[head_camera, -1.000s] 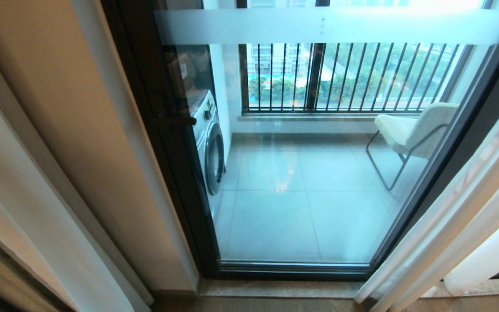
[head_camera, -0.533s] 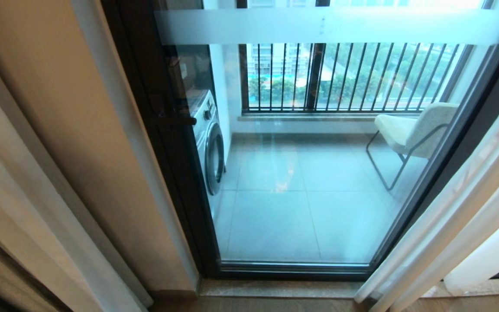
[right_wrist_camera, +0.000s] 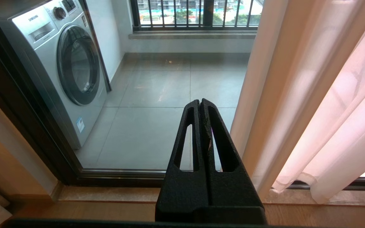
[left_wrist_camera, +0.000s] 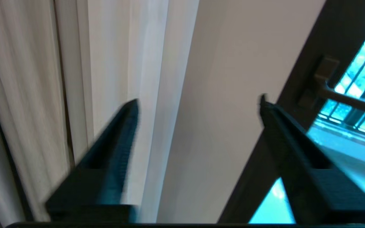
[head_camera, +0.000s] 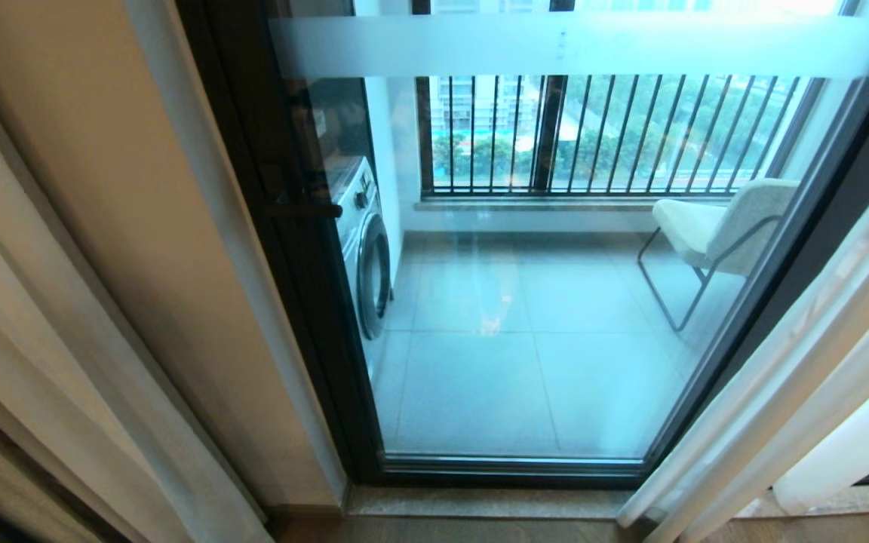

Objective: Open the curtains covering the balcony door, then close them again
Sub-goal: Pull the inner curtains open on both sides

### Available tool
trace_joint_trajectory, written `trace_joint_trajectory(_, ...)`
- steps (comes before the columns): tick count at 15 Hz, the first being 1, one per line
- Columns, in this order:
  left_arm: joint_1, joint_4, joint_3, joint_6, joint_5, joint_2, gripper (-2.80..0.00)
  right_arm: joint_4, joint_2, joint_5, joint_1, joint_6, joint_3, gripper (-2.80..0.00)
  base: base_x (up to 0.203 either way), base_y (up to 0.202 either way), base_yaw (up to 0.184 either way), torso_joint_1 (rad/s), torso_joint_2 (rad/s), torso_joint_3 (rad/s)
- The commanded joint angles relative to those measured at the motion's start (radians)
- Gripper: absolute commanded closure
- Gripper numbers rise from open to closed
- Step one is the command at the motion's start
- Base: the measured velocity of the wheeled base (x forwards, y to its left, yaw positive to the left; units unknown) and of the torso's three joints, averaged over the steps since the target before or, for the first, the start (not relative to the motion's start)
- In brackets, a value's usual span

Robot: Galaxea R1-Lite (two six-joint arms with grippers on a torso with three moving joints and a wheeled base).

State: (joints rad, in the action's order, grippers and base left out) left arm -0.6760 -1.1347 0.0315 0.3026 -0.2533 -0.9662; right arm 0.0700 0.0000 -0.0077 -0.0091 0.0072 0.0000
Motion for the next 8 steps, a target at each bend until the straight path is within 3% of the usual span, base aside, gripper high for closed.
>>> trace_joint_trajectory(1,-0.001,0.044,-0.026,0.002,-0.018,0.105,0.0,0.001,0.0,0.0,0.0,0.0,0.0,0.0,0.0,0.0,0.0,0.0,0.0,0.0)
trace_joint_trajectory(4,-0.001,0.221,-0.024,0.002,-0.056,0.294,0.0,0.001,0.0,0.0,0.0,0.0,0.0,0.0,0.0,0.0,0.0,0.0,0.0,0.0)
trace_joint_trajectory(8,0.0,0.536,-0.024,-0.013,-0.12,0.683,0.0,0.001,0.0,0.0,0.0,0.0,0.0,0.0,0.0,0.0,0.0,0.0,0.0,0.0)
